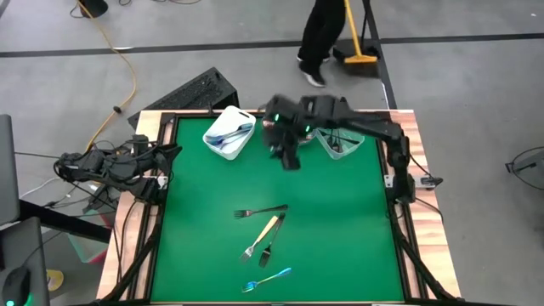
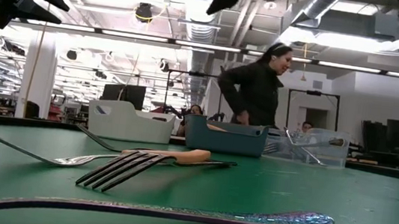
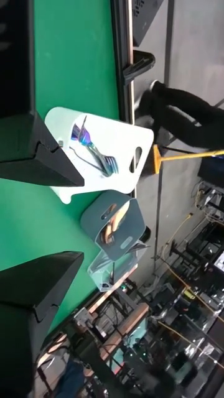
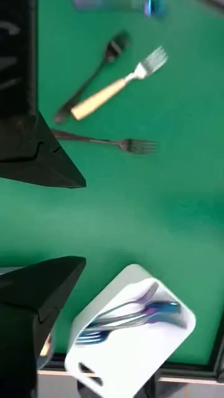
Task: Sort silverware by color (type)
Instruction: Put the black fork into the transparent bin
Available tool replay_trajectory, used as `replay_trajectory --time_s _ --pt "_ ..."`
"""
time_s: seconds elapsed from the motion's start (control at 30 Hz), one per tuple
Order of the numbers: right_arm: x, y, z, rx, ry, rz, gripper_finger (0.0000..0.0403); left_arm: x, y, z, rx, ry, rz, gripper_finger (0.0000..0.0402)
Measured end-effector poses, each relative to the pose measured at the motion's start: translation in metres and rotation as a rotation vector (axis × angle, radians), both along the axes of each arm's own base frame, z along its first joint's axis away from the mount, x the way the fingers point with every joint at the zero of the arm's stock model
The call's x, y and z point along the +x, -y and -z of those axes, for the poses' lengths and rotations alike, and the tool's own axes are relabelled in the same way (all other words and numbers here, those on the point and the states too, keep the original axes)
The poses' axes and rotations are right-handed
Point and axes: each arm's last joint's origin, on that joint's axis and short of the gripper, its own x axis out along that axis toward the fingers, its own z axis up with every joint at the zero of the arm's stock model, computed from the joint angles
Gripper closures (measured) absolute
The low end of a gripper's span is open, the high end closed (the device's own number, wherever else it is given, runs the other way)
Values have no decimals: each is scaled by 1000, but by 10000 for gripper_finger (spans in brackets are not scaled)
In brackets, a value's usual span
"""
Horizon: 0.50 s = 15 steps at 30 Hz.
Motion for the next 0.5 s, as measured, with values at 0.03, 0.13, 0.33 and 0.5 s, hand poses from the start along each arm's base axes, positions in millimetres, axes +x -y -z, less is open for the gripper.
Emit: replay_trajectory --time_s 0.03,0.13,0.33,0.5 --pt "5 -9 6 -21 1 1 200 0 0 0 -1 -1 2 237" --pt "18 -33 27 -48 -13 4 200 0 0 0 -1 -1 1 237" --pt "29 -66 72 -9 -51 -17 200 0 0 0 0 -1 1 237" --pt "34 -82 103 27 -47 1 200 0 0 0 0 -1 0 237"
